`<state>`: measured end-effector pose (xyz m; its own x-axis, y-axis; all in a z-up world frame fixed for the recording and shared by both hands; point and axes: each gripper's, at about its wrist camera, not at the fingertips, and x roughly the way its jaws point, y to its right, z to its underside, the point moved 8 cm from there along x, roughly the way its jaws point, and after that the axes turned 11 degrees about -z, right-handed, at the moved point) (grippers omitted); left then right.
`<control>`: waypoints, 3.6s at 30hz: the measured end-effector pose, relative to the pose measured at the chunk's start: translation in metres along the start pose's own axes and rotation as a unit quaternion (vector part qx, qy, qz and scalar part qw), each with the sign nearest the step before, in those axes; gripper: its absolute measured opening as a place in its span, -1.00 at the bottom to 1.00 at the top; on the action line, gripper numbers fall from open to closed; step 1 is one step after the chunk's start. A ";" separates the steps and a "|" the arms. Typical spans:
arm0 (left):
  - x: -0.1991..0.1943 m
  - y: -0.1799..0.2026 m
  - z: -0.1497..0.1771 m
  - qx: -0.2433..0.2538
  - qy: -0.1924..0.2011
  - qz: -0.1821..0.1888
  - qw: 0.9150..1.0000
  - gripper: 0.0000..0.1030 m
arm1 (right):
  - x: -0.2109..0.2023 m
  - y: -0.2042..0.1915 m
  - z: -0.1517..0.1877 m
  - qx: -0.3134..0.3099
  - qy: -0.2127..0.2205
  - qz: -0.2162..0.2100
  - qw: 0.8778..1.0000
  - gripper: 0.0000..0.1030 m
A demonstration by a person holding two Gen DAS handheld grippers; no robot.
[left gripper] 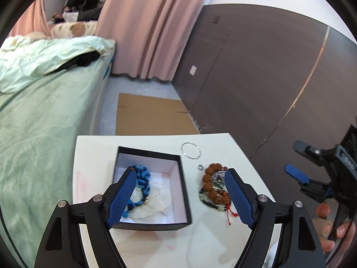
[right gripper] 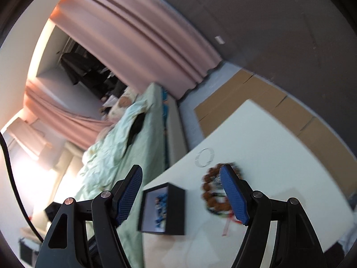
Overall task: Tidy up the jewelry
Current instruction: 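Move the left tool over the brown bead bracelet and close on it, then lift the brown bead bracelet with the left tool toward the black box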
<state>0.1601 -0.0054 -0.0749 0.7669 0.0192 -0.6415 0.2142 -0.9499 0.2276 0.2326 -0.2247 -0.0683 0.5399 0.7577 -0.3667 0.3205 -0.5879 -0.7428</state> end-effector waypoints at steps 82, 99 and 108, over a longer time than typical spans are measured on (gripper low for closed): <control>0.045 0.097 -0.031 0.101 -0.138 -0.097 0.980 -0.62 | 0.039 0.100 0.027 0.223 -0.163 0.000 0.961 0.41; -0.032 0.097 -0.085 0.103 -0.068 -0.068 0.990 -0.62 | 0.067 0.069 0.044 0.177 -0.202 -0.027 0.963 0.41; -0.059 0.080 -0.104 0.094 -0.044 -0.079 0.991 -0.62 | 0.092 0.064 0.054 0.114 -0.230 0.008 0.967 0.17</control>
<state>0.1946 -0.0502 0.0576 0.6749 0.1538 -0.7217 0.2049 -0.9786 -0.0169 0.2608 -0.1777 -0.1801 0.1240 0.8253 -0.5510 0.1067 -0.5631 -0.8195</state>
